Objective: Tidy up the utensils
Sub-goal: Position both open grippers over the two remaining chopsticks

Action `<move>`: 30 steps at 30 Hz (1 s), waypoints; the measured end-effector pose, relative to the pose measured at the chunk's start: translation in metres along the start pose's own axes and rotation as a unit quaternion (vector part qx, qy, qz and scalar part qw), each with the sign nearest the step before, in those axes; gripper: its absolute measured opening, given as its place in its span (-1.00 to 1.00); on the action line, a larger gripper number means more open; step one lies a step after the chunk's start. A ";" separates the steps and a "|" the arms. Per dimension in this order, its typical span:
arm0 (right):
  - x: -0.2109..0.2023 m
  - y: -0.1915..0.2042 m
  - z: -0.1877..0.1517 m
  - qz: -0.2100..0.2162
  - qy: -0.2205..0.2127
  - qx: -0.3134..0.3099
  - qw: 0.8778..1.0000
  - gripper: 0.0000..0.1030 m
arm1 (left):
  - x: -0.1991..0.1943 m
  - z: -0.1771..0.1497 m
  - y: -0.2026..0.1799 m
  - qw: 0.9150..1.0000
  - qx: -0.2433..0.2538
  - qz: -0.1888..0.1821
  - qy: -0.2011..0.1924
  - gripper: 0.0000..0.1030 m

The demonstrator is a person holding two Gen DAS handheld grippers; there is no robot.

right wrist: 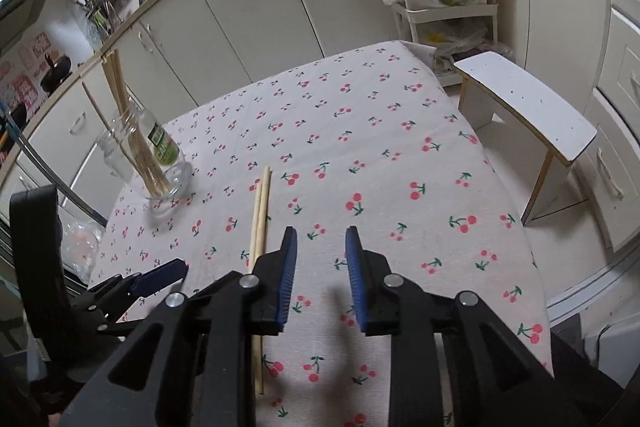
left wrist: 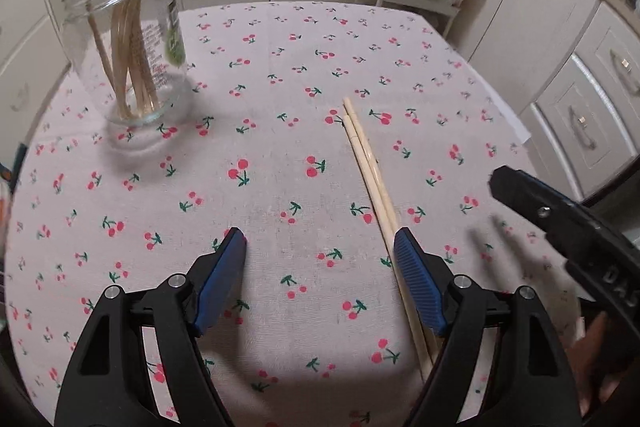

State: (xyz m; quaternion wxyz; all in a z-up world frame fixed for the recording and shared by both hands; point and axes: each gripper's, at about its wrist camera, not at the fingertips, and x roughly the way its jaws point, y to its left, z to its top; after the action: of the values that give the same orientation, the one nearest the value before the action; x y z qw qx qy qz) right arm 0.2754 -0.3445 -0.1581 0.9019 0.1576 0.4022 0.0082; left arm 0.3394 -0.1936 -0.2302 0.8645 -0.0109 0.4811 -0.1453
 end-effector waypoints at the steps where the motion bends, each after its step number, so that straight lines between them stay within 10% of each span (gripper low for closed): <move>1: 0.000 -0.002 0.000 0.003 0.000 0.004 1.000 -0.49 | 0.001 0.001 -0.003 1.000 0.002 0.005 0.000 0.42; 9: -0.004 -0.006 -0.001 0.010 -0.006 0.002 1.000 -0.47 | 0.003 0.001 -0.004 0.995 0.038 0.096 -0.001 0.43; 17: -0.005 -0.002 0.001 0.010 -0.015 0.001 1.000 -0.37 | -0.017 0.007 0.000 0.999 0.010 0.040 -0.007 0.40; 30: -0.006 -0.008 0.001 0.019 -0.014 0.016 1.000 -0.29 | 0.014 0.020 -0.017 0.998 -0.009 0.066 0.016 0.45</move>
State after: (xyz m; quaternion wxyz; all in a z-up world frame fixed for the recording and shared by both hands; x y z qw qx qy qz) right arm 0.2713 -0.3530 -0.1557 0.9045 0.1800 0.3864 0.0164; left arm 0.3585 -0.2160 -0.2284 0.8644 0.0154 0.4956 -0.0834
